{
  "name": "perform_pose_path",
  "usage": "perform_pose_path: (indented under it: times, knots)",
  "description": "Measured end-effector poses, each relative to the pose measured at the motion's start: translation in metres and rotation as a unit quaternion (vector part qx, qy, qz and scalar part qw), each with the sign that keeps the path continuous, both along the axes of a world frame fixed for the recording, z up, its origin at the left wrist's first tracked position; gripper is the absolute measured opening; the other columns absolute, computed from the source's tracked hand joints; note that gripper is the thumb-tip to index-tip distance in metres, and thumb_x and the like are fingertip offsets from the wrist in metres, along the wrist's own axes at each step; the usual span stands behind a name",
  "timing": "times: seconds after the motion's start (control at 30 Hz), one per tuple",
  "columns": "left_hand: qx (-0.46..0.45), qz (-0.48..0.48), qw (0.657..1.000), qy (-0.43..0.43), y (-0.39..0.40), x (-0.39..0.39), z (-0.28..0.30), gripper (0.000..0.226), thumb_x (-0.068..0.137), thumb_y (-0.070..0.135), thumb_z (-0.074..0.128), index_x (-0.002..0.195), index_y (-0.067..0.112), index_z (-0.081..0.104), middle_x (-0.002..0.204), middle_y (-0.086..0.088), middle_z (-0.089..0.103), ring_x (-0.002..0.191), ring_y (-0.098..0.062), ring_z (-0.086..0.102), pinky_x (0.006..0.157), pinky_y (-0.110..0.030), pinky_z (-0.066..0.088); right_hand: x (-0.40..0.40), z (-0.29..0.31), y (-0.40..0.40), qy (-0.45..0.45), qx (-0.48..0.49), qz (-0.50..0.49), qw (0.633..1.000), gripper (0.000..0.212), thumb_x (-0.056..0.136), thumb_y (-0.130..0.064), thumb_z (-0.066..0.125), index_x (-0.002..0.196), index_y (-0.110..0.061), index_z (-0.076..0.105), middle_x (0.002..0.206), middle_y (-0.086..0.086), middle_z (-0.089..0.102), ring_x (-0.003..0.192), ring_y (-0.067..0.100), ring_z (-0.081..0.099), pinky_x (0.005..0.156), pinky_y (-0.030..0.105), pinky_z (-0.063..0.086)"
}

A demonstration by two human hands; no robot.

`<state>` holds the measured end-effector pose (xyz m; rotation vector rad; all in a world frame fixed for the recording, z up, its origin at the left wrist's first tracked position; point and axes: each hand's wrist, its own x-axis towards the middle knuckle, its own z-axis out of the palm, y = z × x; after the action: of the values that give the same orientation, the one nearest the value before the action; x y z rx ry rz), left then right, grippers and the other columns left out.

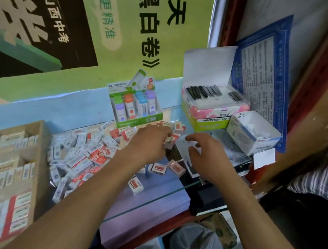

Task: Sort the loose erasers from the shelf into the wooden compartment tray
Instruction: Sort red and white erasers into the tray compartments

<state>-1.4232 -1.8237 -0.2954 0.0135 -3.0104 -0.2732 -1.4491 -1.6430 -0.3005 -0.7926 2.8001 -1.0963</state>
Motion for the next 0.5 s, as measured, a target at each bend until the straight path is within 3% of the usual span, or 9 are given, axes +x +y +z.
perform_pose_path:
  times: [0.1, 0.2, 0.27, 0.37, 0.5]
  knots:
    - [0.003, -0.019, 1.000, 0.017, -0.004, 0.000, -0.003, 0.018, 0.078, 0.028, 0.068, 0.093, 0.025, 0.058, 0.093, 0.000, 0.059, 0.087, -0.025, 0.057, 0.067, -0.033, 0.042, -0.019, 0.005, -0.016, 0.015, 0.015, 0.018, 1.000, 0.048, 0.091, -0.002, 0.049, 0.138, -0.015, 0.049, 0.143, 0.009, 0.043, 0.127, 0.025, 0.045, 0.098, 0.028, 0.037]
    - [-0.011, -0.029, 0.999, 0.018, -0.006, 0.000, -0.004, 0.011, 0.078, 0.029, 0.065, 0.077, 0.024, 0.055, 0.086, 0.001, 0.056, 0.088, -0.026, 0.053, 0.068, -0.031, 0.034, -0.031, 0.003, -0.028, 0.010, 0.086, 0.070, 0.994, 0.069, 0.083, 0.003, 0.048, 0.148, -0.016, 0.033, 0.157, 0.008, 0.023, 0.142, 0.029, 0.024, 0.111, 0.043, 0.032]
    - [-0.028, -0.027, 0.999, 0.015, -0.008, 0.000, -0.001, 0.011, 0.078, 0.031, 0.062, 0.070, 0.024, 0.058, 0.081, 0.002, 0.057, 0.088, -0.026, 0.052, 0.069, -0.031, 0.033, -0.032, -0.003, -0.028, 0.028, 0.115, 0.090, 0.989, 0.069, 0.081, -0.001, 0.046, 0.148, -0.015, 0.035, 0.156, 0.009, 0.028, 0.138, 0.036, 0.029, 0.106, 0.049, 0.036]
    - [-0.030, -0.038, 0.999, 0.007, -0.010, 0.004, 0.003, 0.013, 0.079, 0.032, 0.057, 0.074, 0.024, 0.065, 0.080, 0.000, 0.060, 0.088, -0.026, 0.050, 0.072, -0.035, 0.036, -0.028, -0.012, -0.018, 0.057, 0.097, 0.070, 0.991, 0.067, 0.074, -0.004, 0.045, 0.140, -0.015, 0.045, 0.142, 0.008, 0.047, 0.124, 0.036, 0.044, 0.093, 0.046, 0.045]
    - [-0.040, -0.029, 0.998, 0.034, -0.004, 0.011, 0.005, 0.038, 0.084, 0.043, 0.061, 0.056, 0.025, 0.044, 0.066, 0.003, 0.047, 0.074, -0.022, 0.042, 0.066, -0.032, 0.028, -0.021, -0.014, -0.004, 0.081, 0.091, 0.002, 0.993, 0.040, 0.081, -0.003, 0.047, 0.119, -0.010, 0.059, 0.124, 0.008, 0.055, 0.115, 0.032, 0.049, 0.085, 0.043, 0.050]
